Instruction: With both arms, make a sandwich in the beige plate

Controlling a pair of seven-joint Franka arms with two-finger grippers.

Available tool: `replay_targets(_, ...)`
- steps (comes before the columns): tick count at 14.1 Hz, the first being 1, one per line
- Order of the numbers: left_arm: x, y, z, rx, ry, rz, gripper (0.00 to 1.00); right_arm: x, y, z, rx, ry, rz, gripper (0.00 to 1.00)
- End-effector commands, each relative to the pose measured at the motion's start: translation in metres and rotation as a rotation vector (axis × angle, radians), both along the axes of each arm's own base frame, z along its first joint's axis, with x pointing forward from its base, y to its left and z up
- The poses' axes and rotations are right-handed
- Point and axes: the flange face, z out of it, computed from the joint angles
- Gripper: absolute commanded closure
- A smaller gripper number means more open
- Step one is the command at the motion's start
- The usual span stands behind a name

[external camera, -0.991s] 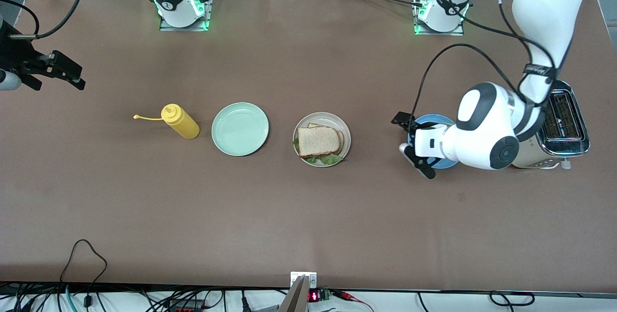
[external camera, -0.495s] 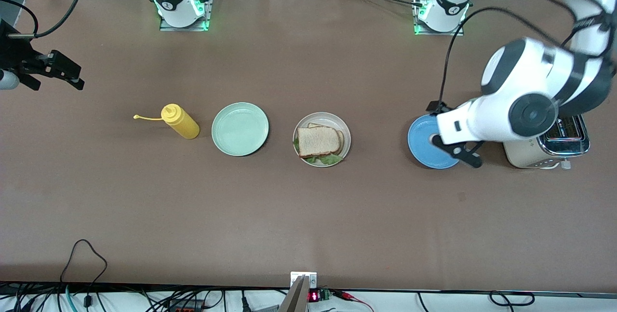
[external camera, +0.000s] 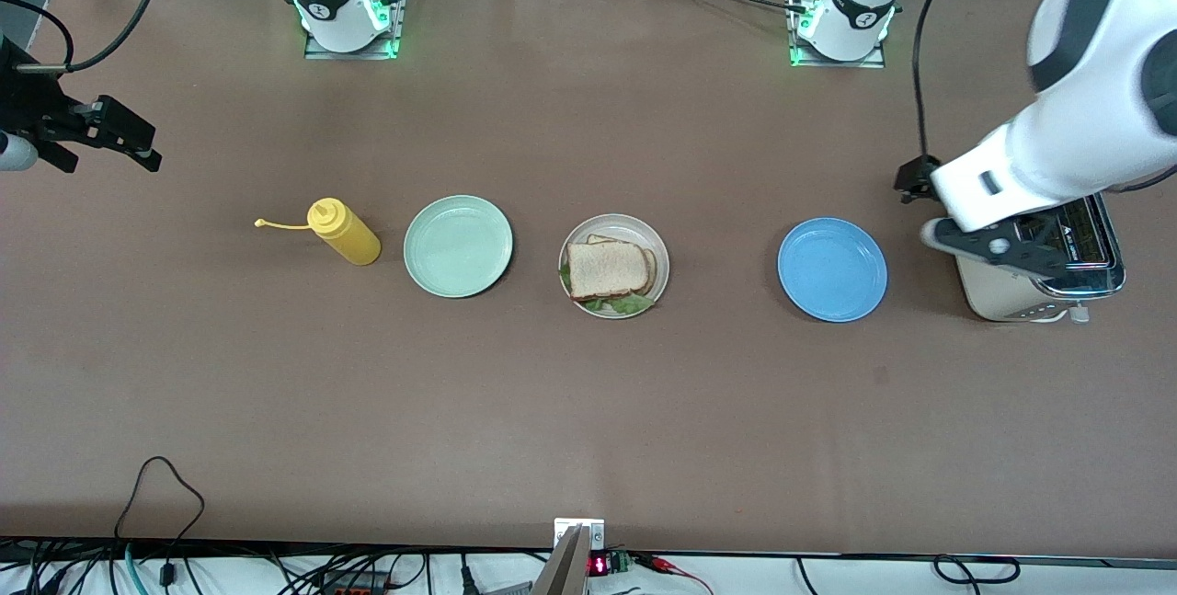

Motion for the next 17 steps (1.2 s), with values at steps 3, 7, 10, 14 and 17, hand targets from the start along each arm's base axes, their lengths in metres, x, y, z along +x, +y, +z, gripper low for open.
replay_targets(3, -0.044, 0.049, 0.026, -0.035, -0.209, 0.103, 0.00, -0.001, 0.001, 0.006, 0.012, -0.003, 0.005, 0.00)
replay_targets(7, -0.055, 0.044, 0.020, -0.023, -0.194, 0.129, 0.00, -0.001, 0.002, 0.006, 0.012, -0.003, 0.007, 0.00)
replay_targets(10, -0.058, 0.041, 0.019, -0.018, -0.165, 0.130, 0.00, -0.001, 0.001, 0.006, 0.012, -0.004, 0.005, 0.00)
replay_targets(14, -0.059, 0.041, 0.019, -0.018, -0.145, 0.127, 0.00, -0.001, 0.001, 0.006, 0.014, -0.003, 0.005, 0.00)
replay_targets(17, -0.062, 0.040, 0.022, -0.017, -0.132, 0.124, 0.00, -0.001, 0.002, 0.006, 0.014, -0.003, 0.007, 0.00)
